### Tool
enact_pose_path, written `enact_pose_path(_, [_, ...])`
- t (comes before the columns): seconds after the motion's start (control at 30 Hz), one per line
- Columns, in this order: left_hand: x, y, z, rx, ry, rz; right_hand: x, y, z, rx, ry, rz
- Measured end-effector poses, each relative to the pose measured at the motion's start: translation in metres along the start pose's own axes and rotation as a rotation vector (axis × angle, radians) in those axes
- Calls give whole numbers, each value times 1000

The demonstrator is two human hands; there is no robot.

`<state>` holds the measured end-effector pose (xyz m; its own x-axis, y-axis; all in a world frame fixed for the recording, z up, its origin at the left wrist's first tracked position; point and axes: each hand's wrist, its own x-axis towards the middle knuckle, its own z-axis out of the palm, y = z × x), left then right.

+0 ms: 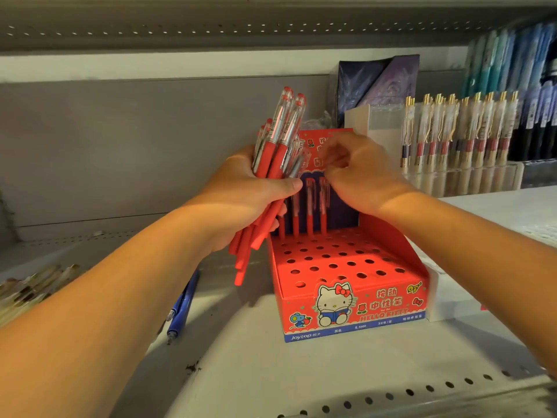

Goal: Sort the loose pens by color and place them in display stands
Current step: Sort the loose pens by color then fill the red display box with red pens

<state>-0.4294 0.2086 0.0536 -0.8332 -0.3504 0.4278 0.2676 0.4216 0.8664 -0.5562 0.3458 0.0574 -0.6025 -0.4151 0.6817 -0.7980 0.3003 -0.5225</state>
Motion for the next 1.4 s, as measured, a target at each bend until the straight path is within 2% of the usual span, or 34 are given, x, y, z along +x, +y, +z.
enact_pose_path(0.1, [-1, 1, 1, 3, 4, 19, -4, -21, -4, 654, -86, 147])
enact_pose_path(0.13, [-1, 2, 2, -2, 4, 23, -6, -25, -5, 771, -127, 173])
enact_pose_path(0.37, [-3, 2, 6, -48, -20, 3, -13, -29, -6, 956, -159, 284])
enact_pose_path(0.57, [-2, 5, 5, -68, 52, -34, -7, -26, -9, 1030, -107, 329])
enact_pose_path(0.7, [0, 4, 3, 0, 93, -63, -3, -21, -14, 1053, -37, 360])
enact_pose_path(0.77, [1, 3, 2, 11, 104, -72, -1, -18, -15, 957, 9, 346])
enact_pose_path(0.9, [2, 3, 1, 15, 113, -66, 3, -8, -13, 382, 121, 126])
enact_pose_path(1.0, [2, 3, 1, 31, 111, -69, 2, -6, -12, 137, 129, -18])
enact_pose_path(1.13, [1, 4, 1, 39, 98, -70, 2, 0, -10, 47, 130, -71])
enact_pose_path(1.4, [0, 7, 0, 49, 79, -58, 0, 5, -8, 10, 36, -31])
